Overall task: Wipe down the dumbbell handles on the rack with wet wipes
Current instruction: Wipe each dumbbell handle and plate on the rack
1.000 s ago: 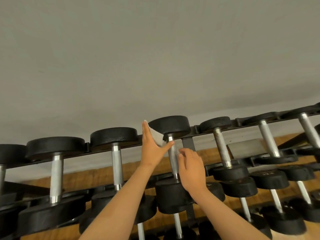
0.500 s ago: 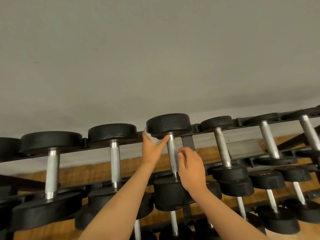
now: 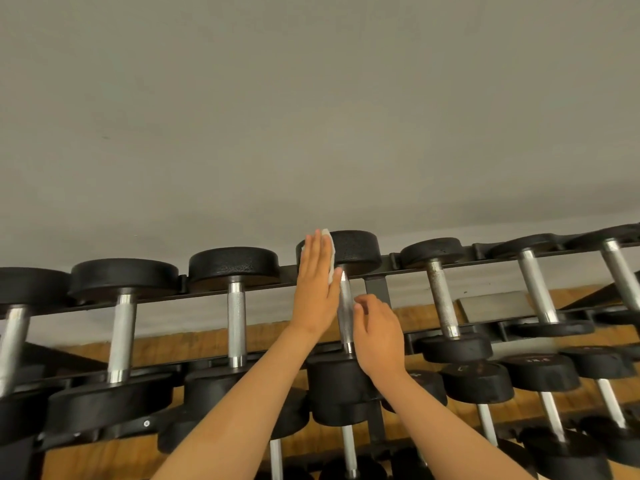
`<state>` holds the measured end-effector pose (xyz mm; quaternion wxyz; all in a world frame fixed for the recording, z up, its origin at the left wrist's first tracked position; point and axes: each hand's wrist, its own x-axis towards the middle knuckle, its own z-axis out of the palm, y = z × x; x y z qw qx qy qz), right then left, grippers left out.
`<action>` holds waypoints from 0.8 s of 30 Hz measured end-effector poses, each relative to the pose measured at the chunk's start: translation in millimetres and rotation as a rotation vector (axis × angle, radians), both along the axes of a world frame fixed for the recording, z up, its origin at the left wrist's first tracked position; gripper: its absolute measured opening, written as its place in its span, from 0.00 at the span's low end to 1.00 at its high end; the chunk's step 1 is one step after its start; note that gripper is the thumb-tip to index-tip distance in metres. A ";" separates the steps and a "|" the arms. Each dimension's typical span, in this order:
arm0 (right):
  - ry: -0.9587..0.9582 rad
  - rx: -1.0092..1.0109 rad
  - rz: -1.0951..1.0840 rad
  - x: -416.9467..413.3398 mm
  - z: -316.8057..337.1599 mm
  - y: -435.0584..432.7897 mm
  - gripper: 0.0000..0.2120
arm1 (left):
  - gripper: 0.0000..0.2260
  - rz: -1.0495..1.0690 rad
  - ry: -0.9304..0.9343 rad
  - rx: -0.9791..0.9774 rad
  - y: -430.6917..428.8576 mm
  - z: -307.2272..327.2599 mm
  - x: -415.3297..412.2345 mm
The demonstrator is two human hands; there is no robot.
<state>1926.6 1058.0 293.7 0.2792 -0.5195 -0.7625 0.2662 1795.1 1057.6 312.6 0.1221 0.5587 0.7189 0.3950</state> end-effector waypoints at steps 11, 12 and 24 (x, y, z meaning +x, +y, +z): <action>-0.003 0.028 0.032 2.5 6.6 -2.4 0.09 | 0.21 0.046 -0.367 -0.037 -57.9 -16.0 30.8; 0.005 0.041 0.022 4.4 7.5 -3.6 0.09 | 0.21 0.073 -0.393 -0.042 -56.5 -16.0 29.4; 0.020 -0.073 -0.030 13.7 -6.2 -8.9 0.11 | 0.09 0.309 -0.653 -0.118 -1.2 -10.4 45.1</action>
